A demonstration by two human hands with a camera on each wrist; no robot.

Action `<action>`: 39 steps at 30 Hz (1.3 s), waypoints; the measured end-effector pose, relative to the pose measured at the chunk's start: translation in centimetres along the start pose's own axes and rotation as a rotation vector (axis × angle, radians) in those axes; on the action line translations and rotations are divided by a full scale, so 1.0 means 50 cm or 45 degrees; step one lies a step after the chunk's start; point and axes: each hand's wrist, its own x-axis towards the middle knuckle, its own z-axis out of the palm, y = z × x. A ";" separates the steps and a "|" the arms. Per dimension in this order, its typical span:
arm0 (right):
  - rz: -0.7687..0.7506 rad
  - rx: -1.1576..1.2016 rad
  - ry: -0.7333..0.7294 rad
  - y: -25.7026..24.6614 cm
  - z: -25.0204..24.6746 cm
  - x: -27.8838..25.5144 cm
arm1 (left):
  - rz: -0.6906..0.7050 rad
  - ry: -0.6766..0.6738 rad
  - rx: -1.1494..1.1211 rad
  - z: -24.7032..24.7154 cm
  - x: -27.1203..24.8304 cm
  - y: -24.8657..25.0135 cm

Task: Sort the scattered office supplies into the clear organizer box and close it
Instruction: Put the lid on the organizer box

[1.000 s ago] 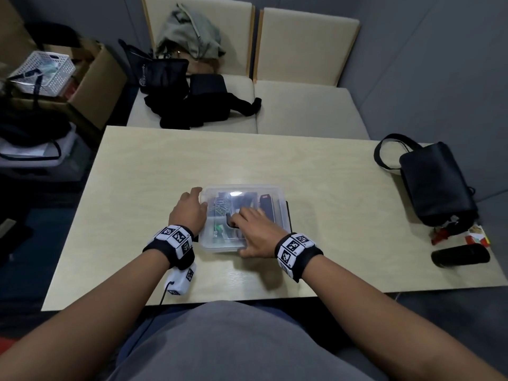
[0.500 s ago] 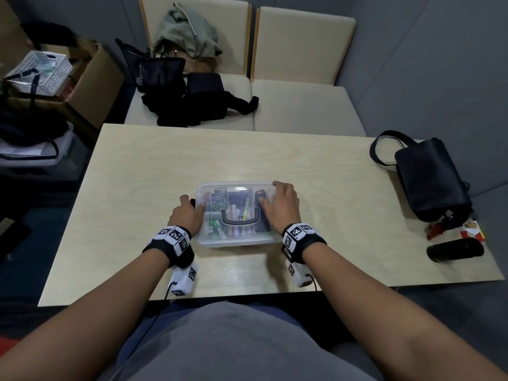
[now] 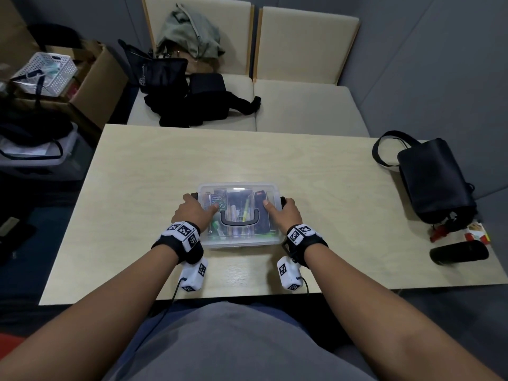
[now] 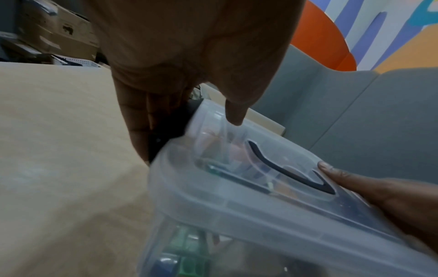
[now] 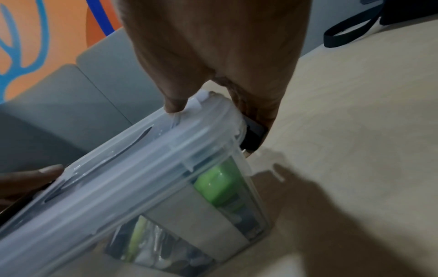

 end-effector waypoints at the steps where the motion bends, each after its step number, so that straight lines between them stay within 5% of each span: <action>1: -0.007 0.004 -0.001 0.001 0.000 0.001 | -0.002 0.009 0.020 0.001 -0.003 0.002; 13: -0.043 0.019 -0.024 0.002 -0.002 -0.006 | 0.002 0.030 0.135 -0.001 -0.015 0.025; 18: 0.071 0.022 -0.070 -0.017 -0.022 -0.002 | 0.076 -0.184 -0.050 0.009 -0.009 0.031; 39: 0.079 -0.513 0.052 -0.106 0.012 -0.013 | 0.121 -0.139 0.302 0.027 -0.002 0.041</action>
